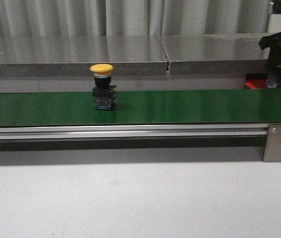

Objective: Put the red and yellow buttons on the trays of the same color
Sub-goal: 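Carry the red button into the red tray and open the right gripper, then lower the right gripper onto the yellow button on the belt and grasp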

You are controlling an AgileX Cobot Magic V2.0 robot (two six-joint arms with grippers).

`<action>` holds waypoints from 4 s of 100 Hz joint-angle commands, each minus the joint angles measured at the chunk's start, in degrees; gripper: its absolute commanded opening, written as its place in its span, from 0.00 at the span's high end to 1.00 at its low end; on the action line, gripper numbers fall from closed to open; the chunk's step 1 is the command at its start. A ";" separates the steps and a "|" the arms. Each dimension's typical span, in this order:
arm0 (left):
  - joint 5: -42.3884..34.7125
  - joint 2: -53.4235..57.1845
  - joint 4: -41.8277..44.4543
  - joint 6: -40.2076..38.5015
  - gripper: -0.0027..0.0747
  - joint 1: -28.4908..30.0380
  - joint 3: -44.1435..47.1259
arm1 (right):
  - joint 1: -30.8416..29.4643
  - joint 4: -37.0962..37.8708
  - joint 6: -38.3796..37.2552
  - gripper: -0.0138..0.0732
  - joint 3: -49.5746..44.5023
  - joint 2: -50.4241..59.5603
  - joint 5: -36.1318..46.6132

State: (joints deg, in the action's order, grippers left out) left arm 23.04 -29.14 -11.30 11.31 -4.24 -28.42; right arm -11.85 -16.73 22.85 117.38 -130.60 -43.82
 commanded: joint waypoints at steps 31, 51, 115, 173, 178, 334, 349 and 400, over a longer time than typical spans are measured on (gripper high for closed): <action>-4.21 -0.07 -0.86 0.01 0.99 -0.36 -1.53 | -0.98 -1.29 0.54 0.78 2.94 0.74 4.48; -4.21 -0.07 -0.86 0.01 0.99 -0.36 -1.53 | -2.35 -1.34 0.54 0.77 2.94 0.34 3.32; -4.21 -0.07 -0.86 0.01 0.99 -0.36 -1.53 | -2.77 -2.77 0.54 0.14 2.82 0.27 2.18; -4.21 -0.07 -0.86 0.01 0.99 -0.36 -1.53 | -2.77 -3.06 0.54 0.10 2.93 6.60 1.81; -4.21 -0.07 -0.86 0.01 0.99 -0.36 -1.53 | -2.77 -3.06 0.54 0.10 2.93 7.77 0.40; -4.21 -0.07 -0.86 0.01 0.99 -0.36 -1.53 | 14.52 -5.63 10.24 0.10 -32.09 34.44 -11.73; -4.21 -0.07 -0.86 0.01 0.99 -0.36 -1.53 | 15.63 -5.63 10.72 0.10 -32.09 33.51 -7.95; -4.21 -0.07 -0.86 0.01 0.99 -0.36 -1.53 | 15.63 -5.63 11.32 0.11 -31.98 27.80 -2.96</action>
State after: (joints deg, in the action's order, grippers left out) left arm 23.04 -29.14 -11.30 11.31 -4.24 -28.42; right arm 3.87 -20.92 33.35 84.11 -104.90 -49.31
